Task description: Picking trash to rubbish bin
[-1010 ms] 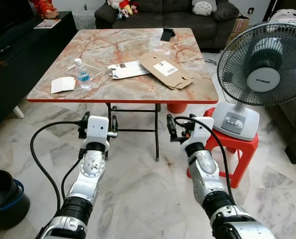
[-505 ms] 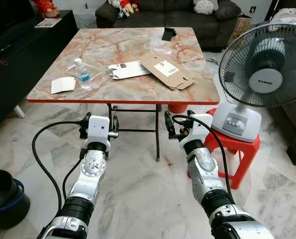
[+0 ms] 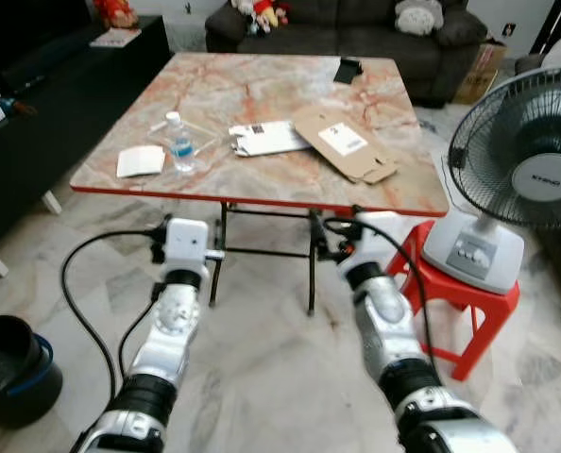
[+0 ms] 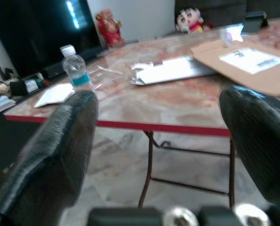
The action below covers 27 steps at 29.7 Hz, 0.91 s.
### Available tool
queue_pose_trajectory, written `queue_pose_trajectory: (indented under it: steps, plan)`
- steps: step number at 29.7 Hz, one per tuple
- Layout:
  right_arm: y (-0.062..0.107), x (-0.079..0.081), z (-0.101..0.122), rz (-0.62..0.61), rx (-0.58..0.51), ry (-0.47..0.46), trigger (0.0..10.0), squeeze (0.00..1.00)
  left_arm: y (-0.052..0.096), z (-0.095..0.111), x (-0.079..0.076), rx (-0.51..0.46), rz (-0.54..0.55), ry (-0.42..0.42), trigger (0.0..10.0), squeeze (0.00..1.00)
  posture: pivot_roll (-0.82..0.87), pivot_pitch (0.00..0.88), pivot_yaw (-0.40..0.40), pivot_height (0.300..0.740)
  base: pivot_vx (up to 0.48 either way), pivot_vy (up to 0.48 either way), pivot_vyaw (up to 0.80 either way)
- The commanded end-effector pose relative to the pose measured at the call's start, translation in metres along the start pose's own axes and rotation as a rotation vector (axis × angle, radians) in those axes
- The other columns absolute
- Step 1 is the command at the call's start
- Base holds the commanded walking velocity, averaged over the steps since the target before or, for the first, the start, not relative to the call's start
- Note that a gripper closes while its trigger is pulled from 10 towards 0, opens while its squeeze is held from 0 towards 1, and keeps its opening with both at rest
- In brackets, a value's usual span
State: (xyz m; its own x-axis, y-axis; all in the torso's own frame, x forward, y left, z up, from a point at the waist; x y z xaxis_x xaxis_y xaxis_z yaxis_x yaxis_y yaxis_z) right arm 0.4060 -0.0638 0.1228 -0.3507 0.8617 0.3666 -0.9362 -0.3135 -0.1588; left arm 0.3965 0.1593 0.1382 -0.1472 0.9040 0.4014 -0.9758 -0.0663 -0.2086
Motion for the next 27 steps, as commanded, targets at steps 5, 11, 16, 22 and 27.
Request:
queue_pose_trajectory:
  steps: [5, 11, 16, 22, 27]
  plan:
    - [0.0004, -0.0084, 0.0053, -0.011, -0.004, 0.005, 10.0, 0.00, -0.0001, 0.0086, -0.0080, -0.020, -0.016, 0.026, 10.0, 0.00, 0.01, 0.030, 0.018, 0.740, 0.332, 0.000, 0.00]
    - [0.0000, -0.0072, 0.0055, -0.008, -0.004, -0.013, 10.0, 0.00, -0.0011, 0.0097, -0.0074, -0.023, -0.015, 0.028, 10.0, 0.00, 0.01, 0.031, 0.015, 0.740, 0.333, 0.000, 0.00]
    - [0.0007, -0.0067, 0.0040, 0.002, 0.006, -0.023, 10.0, 0.00, -0.0008, 0.0106, -0.0078, -0.022, -0.014, 0.029, 10.0, 0.00, 0.01, 0.045, 0.007, 0.740, 0.334, 0.000, 0.00]
    - [0.0016, -0.0053, 0.0041, 0.011, 0.003, -0.020, 10.0, 0.00, -0.0008, 0.0108, -0.0063, -0.022, -0.008, 0.029, 10.0, 0.00, 0.02, 0.055, 0.005, 0.740, 0.330, 0.000, 0.00]
    - [0.0014, -0.0041, 0.0048, 0.019, 0.002, -0.013, 10.0, 0.00, -0.0012, 0.0111, -0.0048, -0.022, -0.004, 0.029, 10.0, 0.00, 0.02, 0.060, 0.005, 0.740, 0.333, 0.000, 0.00]
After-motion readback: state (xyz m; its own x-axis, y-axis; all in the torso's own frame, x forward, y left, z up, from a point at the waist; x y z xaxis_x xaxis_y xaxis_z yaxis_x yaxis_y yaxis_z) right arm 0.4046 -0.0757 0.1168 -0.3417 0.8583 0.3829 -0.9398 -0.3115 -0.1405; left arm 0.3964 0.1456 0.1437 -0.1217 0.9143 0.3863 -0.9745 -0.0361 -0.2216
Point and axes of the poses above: a point about 5 cm out from each wrist's last joint towards the gripper, its own y axis pointing back from the gripper into the wrist, its own z axis along the axis of the wrist's last joint, x = y × z, the point moved 6 cm from there along -y, pointing out of the wrist towards the gripper, and after that the axes turned 13 degrees about -y, right-handed, at the moved point
